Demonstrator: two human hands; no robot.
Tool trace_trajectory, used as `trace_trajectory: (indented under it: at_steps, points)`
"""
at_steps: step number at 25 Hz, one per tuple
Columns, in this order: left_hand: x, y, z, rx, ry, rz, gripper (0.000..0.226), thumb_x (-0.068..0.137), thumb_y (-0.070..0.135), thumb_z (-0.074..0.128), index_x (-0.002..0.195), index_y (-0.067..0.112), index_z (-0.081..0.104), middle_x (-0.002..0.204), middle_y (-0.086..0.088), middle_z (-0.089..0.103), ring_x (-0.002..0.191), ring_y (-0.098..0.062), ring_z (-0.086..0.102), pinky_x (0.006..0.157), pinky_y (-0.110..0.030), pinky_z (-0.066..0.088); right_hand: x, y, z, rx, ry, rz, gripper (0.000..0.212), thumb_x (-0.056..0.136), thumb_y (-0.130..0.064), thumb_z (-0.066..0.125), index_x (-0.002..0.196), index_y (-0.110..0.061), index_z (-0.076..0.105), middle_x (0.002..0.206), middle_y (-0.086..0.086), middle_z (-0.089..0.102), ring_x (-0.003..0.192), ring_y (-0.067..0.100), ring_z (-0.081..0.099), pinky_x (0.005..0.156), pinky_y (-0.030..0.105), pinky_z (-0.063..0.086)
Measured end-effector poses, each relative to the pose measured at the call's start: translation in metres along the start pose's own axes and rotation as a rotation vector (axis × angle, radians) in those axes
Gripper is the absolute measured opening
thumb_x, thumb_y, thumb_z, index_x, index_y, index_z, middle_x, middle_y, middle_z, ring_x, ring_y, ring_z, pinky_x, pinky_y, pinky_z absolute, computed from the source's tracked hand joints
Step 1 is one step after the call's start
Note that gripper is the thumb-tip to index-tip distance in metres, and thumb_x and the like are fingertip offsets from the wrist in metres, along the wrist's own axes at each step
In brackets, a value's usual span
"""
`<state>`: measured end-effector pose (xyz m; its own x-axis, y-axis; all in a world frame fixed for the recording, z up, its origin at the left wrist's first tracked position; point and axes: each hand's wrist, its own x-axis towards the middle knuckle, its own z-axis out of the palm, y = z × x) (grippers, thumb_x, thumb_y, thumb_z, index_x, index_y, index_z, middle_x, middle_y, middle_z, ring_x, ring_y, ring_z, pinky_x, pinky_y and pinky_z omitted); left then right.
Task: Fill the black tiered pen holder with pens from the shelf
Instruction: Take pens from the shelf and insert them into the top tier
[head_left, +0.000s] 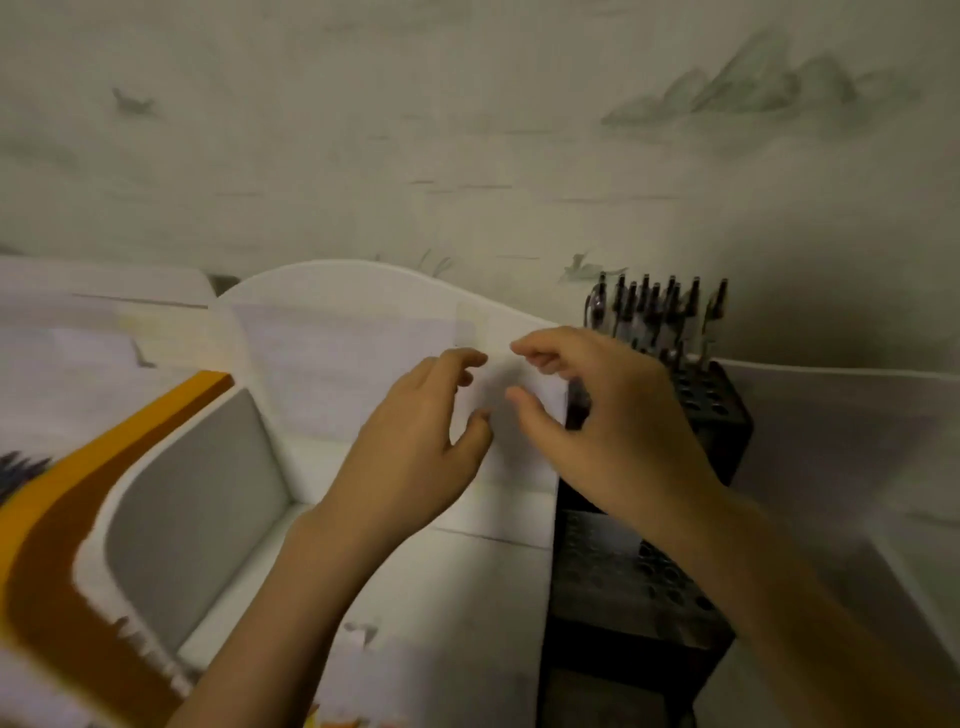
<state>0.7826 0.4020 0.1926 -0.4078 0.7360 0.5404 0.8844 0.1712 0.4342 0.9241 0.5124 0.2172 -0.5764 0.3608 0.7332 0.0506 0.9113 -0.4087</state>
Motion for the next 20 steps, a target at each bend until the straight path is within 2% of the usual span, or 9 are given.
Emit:
trace_trajectory:
  at_steps: [2,4,9,12,20]
  points:
    - [-0.026,-0.015,-0.014,0.092,0.019,-0.104,0.045,0.093,0.036,0.052,0.136,0.034,0.039,0.126,0.012,0.054,0.115,-0.004,0.050,0.087,-0.021,0.039,-0.004,-0.005,0.029,0.041,-0.161,0.019,0.044,0.088,-0.035,0.065,0.129,-0.027,0.054,0.124,-0.010,0.060,0.113,0.006,0.055,0.094,0.028,0.050]
    - [-0.056,-0.030,-0.028,0.193,0.038,-0.190,0.046,0.094,0.037,0.052,0.137,0.035,0.037,0.130,0.010,0.053,0.117,-0.007,0.051,0.088,-0.020,0.039,-0.012,-0.012,0.060,0.039,-0.288,-0.006,0.050,0.088,-0.040,0.063,0.134,-0.032,0.047,0.133,-0.013,0.053,0.121,0.008,0.050,0.097,0.030,0.047]
    - [-0.118,-0.058,-0.062,0.386,0.067,-0.366,0.051,0.095,0.042,0.050,0.141,0.033,0.032,0.141,0.007,0.048,0.117,-0.014,0.055,0.088,-0.029,0.051,-0.029,-0.045,0.128,0.018,-0.481,-0.098,0.056,0.089,-0.048,0.060,0.139,-0.033,0.039,0.138,-0.011,0.049,0.123,0.011,0.049,0.095,0.026,0.045]
    - [-0.153,-0.077,-0.089,0.469,0.062,-0.406,0.057,0.094,0.043,0.050,0.145,0.030,0.029,0.142,0.006,0.047,0.117,-0.016,0.054,0.087,-0.028,0.050,-0.033,-0.078,0.161,0.031,-0.530,-0.162,0.058,0.089,-0.050,0.058,0.140,-0.034,0.037,0.139,-0.011,0.048,0.124,0.012,0.048,0.093,0.023,0.043]
    - [-0.233,-0.146,-0.190,0.600,0.065,-0.455,0.062,0.096,0.042,0.049,0.150,0.032,0.020,0.153,0.007,0.032,0.137,-0.018,0.035,0.108,-0.039,0.039,-0.032,-0.204,0.244,0.093,-0.527,-0.330,0.053,0.090,-0.044,0.058,0.139,-0.030,0.041,0.135,-0.007,0.051,0.121,0.015,0.049,0.095,0.030,0.046]
